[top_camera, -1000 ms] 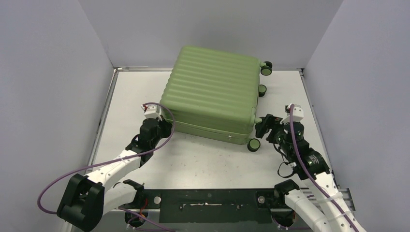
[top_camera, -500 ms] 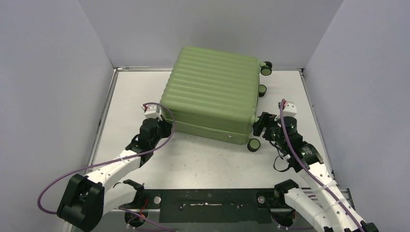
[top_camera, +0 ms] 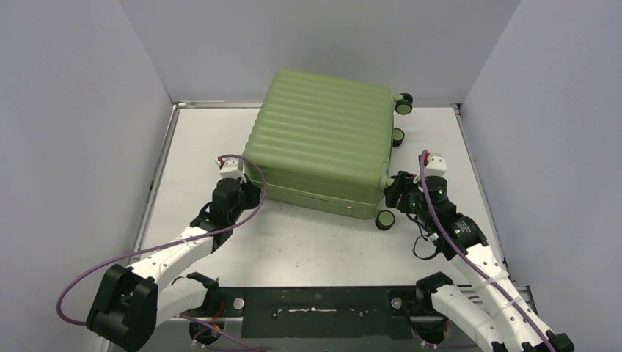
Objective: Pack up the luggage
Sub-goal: Zip the luggage at the center of the board.
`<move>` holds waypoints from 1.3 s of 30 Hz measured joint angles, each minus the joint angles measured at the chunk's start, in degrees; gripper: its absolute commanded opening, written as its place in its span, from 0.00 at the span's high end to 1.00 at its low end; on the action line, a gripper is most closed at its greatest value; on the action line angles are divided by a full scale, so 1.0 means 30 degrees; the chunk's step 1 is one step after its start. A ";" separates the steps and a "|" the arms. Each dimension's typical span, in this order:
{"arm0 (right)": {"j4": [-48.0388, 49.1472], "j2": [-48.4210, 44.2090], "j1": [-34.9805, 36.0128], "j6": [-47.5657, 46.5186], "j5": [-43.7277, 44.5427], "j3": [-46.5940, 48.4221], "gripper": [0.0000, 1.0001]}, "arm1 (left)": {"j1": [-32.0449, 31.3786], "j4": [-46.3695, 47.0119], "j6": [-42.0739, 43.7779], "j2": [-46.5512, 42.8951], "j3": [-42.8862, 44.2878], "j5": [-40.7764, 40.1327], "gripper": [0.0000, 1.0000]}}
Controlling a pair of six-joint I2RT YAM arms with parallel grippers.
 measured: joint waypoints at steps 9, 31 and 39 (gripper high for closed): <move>0.0073 0.0204 0.0000 0.0262 0.0204 0.0000 1.00 | 0.0109 -0.0517 -0.0015 0.0000 0.0226 -0.0430 1.00; 0.0452 0.0175 0.0000 0.0197 -0.0525 -0.0022 1.00 | 0.2892 -0.0801 0.1224 -0.0153 0.0525 0.2448 1.00; 0.0576 0.0175 0.0000 0.0160 -0.0641 -0.0073 1.00 | 0.3621 -0.0503 0.2142 0.0007 0.0525 0.3679 1.00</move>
